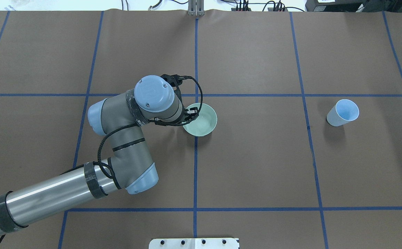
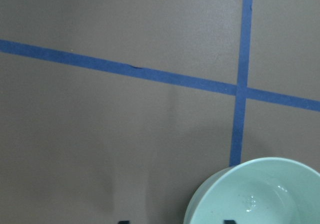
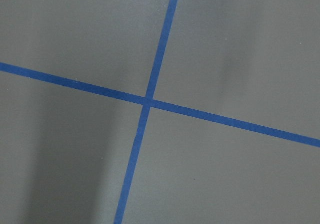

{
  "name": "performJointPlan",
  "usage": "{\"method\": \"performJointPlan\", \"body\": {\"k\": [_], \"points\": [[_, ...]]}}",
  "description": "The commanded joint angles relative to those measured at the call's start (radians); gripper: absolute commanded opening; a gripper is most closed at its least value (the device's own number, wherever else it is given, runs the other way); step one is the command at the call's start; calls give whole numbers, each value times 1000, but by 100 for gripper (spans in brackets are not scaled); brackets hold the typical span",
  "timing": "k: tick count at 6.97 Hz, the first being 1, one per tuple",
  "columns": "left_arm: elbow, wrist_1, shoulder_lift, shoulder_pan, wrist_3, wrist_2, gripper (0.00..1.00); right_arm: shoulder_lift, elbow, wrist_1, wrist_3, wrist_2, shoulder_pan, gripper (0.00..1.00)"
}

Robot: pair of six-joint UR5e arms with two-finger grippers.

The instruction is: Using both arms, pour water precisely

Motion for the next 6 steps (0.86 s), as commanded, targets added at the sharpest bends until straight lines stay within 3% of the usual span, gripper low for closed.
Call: {"method": "performJointPlan", "body": {"k": [1,3,5,6], "points": [[-8,0,-4,5,10,-1,0,-1,1,2,0,0,0,100],[-36,3,-9,-13,46,-9,0,-1,-1,2,0,0,0,100],[-94,29,31,-99,178,-111,0,-1,-9,2,0,0,0,100],[-134,28,107,-157,256,-181,0,-1,-10,2,2,0,0,100]]}}
